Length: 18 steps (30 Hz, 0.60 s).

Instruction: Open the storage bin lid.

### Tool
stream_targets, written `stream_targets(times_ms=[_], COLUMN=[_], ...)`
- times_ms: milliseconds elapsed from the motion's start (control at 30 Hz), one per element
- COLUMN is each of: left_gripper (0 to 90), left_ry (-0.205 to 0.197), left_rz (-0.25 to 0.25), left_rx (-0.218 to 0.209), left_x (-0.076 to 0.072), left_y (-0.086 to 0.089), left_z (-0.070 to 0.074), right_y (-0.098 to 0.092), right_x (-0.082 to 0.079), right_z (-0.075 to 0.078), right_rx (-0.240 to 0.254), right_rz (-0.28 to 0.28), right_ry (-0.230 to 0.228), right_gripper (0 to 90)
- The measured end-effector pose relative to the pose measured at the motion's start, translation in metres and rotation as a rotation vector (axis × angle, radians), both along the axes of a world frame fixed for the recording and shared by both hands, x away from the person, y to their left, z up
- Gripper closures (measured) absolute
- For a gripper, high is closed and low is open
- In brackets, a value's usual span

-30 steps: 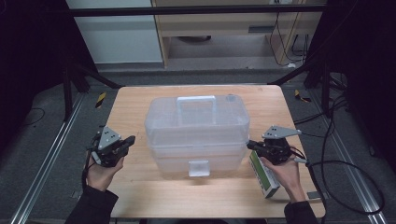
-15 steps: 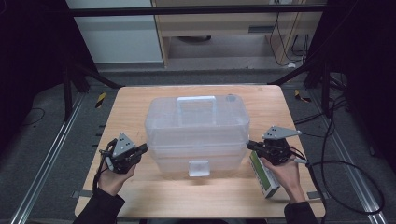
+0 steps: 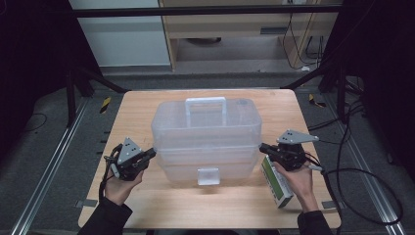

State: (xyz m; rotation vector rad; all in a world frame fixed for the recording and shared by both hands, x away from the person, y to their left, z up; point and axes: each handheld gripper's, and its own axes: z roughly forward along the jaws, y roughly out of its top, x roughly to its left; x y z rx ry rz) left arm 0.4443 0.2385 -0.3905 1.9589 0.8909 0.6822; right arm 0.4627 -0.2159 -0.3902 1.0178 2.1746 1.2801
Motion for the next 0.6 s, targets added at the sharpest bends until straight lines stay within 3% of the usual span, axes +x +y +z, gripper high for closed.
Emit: stream_targets(times_ms=[600], left_gripper=[89.4], left_ry=[-0.031], left_rz=[0.024], left_rx=[-0.010], left_x=[0.012], left_y=[-0.005], left_z=[0.009], right_y=[-0.002], right_x=[0.011], right_z=[0.010], right_rx=[0.036], right_rz=[-0.009], right_ry=[-0.029], right_gripper=[90.0])
